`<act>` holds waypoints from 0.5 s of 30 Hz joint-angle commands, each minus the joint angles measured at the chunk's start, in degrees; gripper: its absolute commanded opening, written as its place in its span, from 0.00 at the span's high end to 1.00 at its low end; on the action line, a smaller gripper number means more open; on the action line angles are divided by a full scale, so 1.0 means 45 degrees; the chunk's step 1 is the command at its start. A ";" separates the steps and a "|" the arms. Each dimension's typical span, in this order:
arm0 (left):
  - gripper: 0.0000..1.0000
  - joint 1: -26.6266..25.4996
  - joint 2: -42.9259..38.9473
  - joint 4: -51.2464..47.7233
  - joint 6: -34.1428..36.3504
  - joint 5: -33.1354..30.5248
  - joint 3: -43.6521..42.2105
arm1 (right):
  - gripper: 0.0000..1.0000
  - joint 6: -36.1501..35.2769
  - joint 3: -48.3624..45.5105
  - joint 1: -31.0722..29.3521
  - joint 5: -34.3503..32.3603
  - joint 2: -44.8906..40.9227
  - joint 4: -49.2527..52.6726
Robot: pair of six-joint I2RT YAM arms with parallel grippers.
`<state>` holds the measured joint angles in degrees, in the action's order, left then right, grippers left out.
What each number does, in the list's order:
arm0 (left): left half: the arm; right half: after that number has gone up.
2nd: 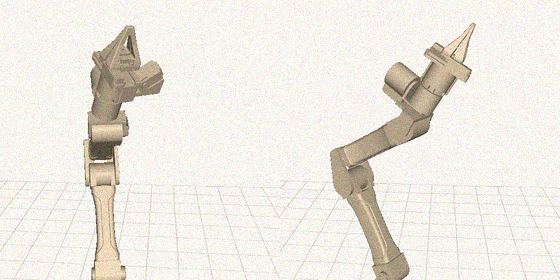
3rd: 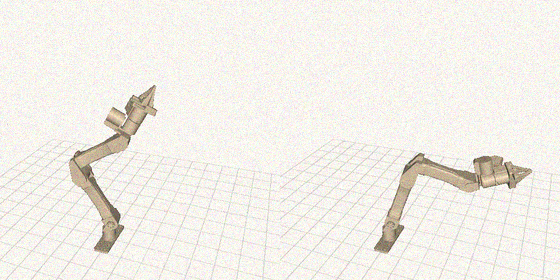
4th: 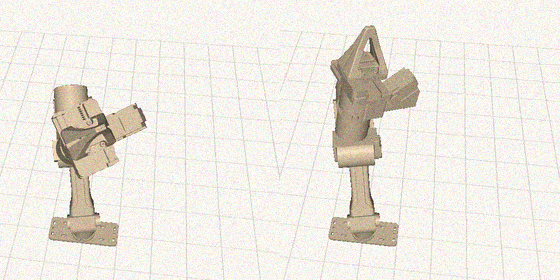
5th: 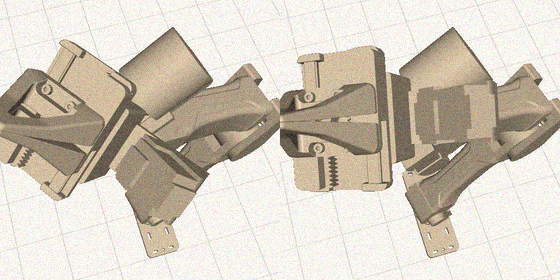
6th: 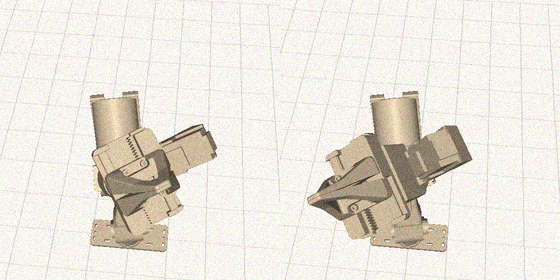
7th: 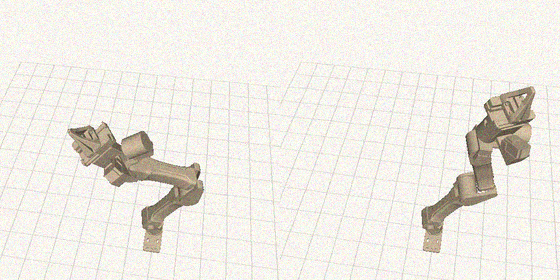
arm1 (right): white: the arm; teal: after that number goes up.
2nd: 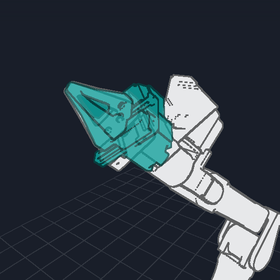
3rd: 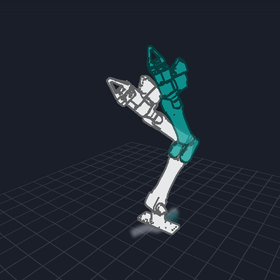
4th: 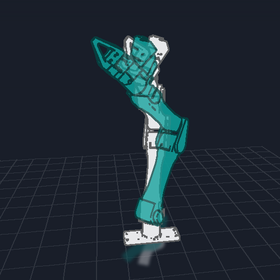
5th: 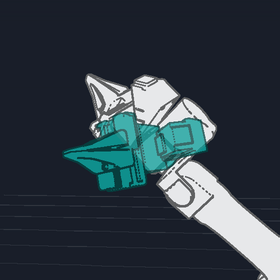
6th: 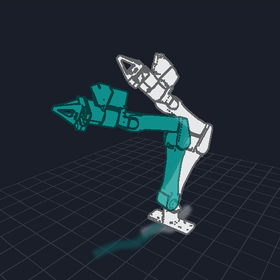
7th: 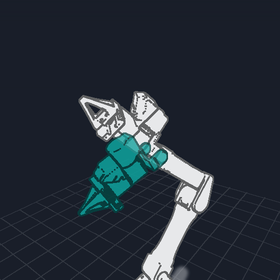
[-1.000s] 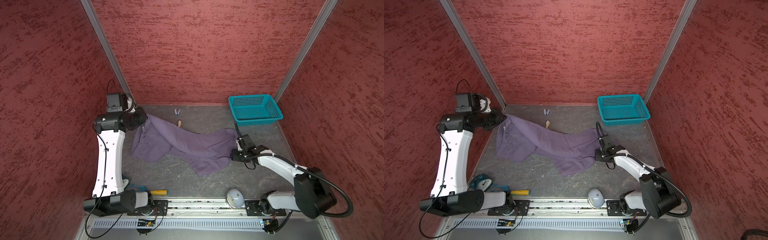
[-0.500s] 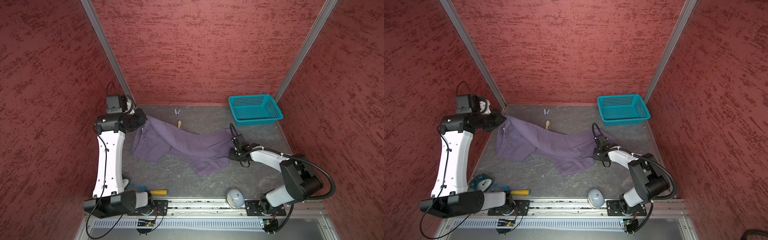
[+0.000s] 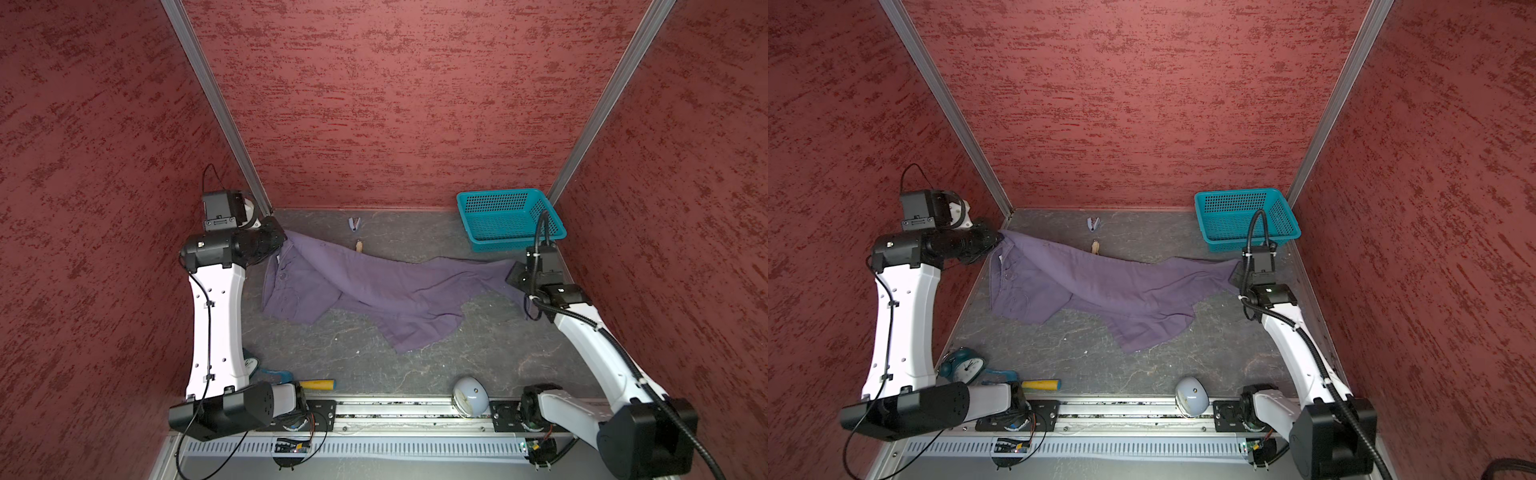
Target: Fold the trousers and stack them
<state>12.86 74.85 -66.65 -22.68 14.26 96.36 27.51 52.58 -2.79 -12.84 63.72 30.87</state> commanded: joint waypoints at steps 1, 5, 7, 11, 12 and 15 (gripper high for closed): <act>1.00 0.0158 0.0121 0.1047 0.0010 -0.0590 -0.0049 | 1.00 -0.0652 0.0732 0.1220 -0.0920 0.0396 0.0762; 1.00 0.0212 0.0025 0.1085 -0.0024 -0.1354 -0.0326 | 1.00 -0.0518 0.1080 0.2665 -0.0832 -0.0010 0.0590; 1.00 0.0323 -0.0109 0.0919 0.0032 -0.1995 -0.0556 | 1.00 -0.0502 0.1028 0.3382 -0.0761 -0.0289 0.0480; 1.00 0.0767 -0.0194 0.0988 -0.0017 -0.2388 -0.1083 | 1.00 -0.0435 0.0861 0.4706 0.0355 -0.0093 0.0094; 1.00 0.0817 -0.0142 0.1238 -0.0019 -0.2460 -0.1203 | 1.00 -0.0413 0.0791 0.4913 0.0618 0.0094 -0.0152; 1.00 0.0848 0.0492 0.2153 0.0117 -0.2873 -0.1370 | 1.00 -0.0222 0.0733 0.5034 0.1022 0.1092 -0.1187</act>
<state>16.03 75.55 -63.70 -22.68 4.93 90.15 25.96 55.79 19.33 -11.44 65.41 30.94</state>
